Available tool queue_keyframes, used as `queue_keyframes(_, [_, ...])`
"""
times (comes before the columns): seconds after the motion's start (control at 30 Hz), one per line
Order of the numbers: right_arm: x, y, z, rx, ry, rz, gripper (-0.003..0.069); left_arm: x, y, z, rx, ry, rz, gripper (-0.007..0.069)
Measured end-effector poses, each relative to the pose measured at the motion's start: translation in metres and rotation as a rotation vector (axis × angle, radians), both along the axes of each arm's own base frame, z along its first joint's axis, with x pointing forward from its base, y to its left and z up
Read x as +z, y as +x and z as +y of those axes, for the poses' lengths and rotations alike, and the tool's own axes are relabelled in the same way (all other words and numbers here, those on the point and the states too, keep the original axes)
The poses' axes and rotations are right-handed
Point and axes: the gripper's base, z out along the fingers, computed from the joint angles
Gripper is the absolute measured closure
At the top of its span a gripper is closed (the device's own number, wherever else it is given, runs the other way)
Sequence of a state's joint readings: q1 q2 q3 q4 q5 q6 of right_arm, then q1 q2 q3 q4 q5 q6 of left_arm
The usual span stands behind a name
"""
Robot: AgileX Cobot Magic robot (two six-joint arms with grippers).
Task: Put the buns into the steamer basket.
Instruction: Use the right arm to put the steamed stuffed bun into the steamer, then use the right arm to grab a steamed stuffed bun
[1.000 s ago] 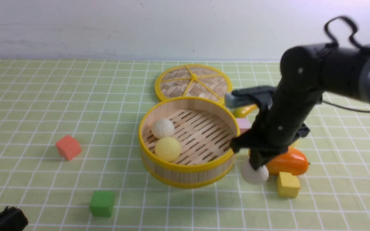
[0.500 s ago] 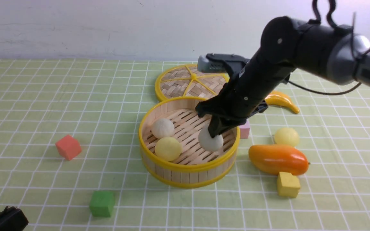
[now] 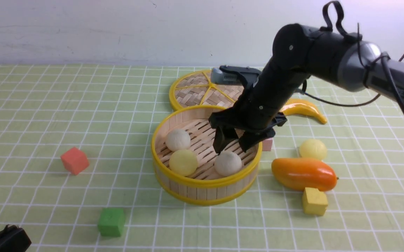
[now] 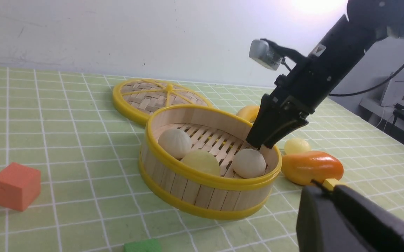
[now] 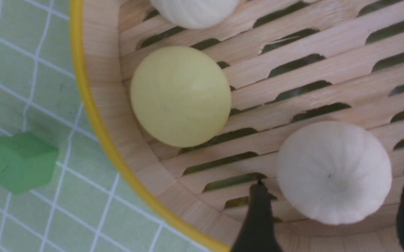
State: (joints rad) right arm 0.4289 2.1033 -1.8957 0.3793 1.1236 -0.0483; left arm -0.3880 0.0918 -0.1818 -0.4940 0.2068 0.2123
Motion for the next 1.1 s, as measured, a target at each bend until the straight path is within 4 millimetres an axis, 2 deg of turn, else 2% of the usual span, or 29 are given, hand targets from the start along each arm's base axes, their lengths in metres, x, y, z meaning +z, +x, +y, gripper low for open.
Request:
queue_keyframes(0.03, [0.022, -0.002, -0.003, 0.022, -0.019, -0.033, 0.0077, 0.000, 0.000, 0.000, 0.000, 0.000, 0.000, 0.0581])
queue_keyframes(0.1, [0.045, -0.006, -0.011, 0.023, -0.060, -0.093, 0.0067, 0.000, 0.000, 0.000, 0.000, 0.000, 0.000, 0.0578])
queue_keyframes(0.2, [0.064, -0.007, -0.032, -0.015, -0.192, -0.180, 0.0105, 0.000, 0.000, 0.000, 0.000, 0.000, 0.000, 0.0575])
queue_keyframes(0.23, [0.063, -0.005, -0.038, -0.032, -0.226, -0.187, 0.0122, 0.000, 0.000, 0.000, 0.000, 0.000, 0.000, 0.0575])
queue_keyframes(0.37, [0.048, 0.004, -0.066, -0.107, -0.328, -0.160, 0.0203, 0.000, 0.000, 0.000, 0.000, 0.000, 0.000, 0.0569])
queue_keyframes(0.4, [0.040, 0.008, -0.081, -0.148, -0.355, -0.128, 0.0247, 0.000, 0.000, 0.000, 0.000, 0.000, 0.001, 0.0568])
queue_keyframes(0.47, [0.036, 0.011, -0.091, -0.177, -0.363, -0.110, 0.0274, 0.000, 0.000, 0.000, 0.000, 0.000, 0.001, 0.0567])
queue_keyframes(0.53, [0.032, 0.016, -0.115, -0.246, -0.344, -0.073, 0.0329, 0.000, 0.000, 0.000, 0.000, 0.000, 0.001, 0.0566])
queue_keyframes(0.63, [0.030, 0.021, -0.134, -0.308, -0.297, -0.037, 0.0354, 0.000, 0.000, 0.000, 0.000, 0.000, 0.001, 0.0561])
queue_keyframes(0.73, [0.020, 0.026, -0.142, -0.337, -0.268, 0.002, 0.0358, 0.000, 0.000, 0.000, 0.000, 0.000, 0.001, 0.0556])
queue_keyframes(0.77, [0.019, 0.026, -0.142, -0.337, -0.267, 0.004, 0.0358, 0.000, 0.000, 0.000, 0.000, 0.000, 0.001, 0.0555])
queue_keyframes(0.97, [-0.018, 0.038, -0.140, -0.334, -0.261, 0.087, 0.0358, 0.000, 0.000, 0.000, 0.000, 0.000, 0.001, 0.0549])
queue_keyframes(1.1, [-0.029, 0.045, -0.142, -0.344, -0.273, 0.067, 0.0358, 0.000, 0.000, 0.000, 0.000, 0.000, 0.001, 0.0543])
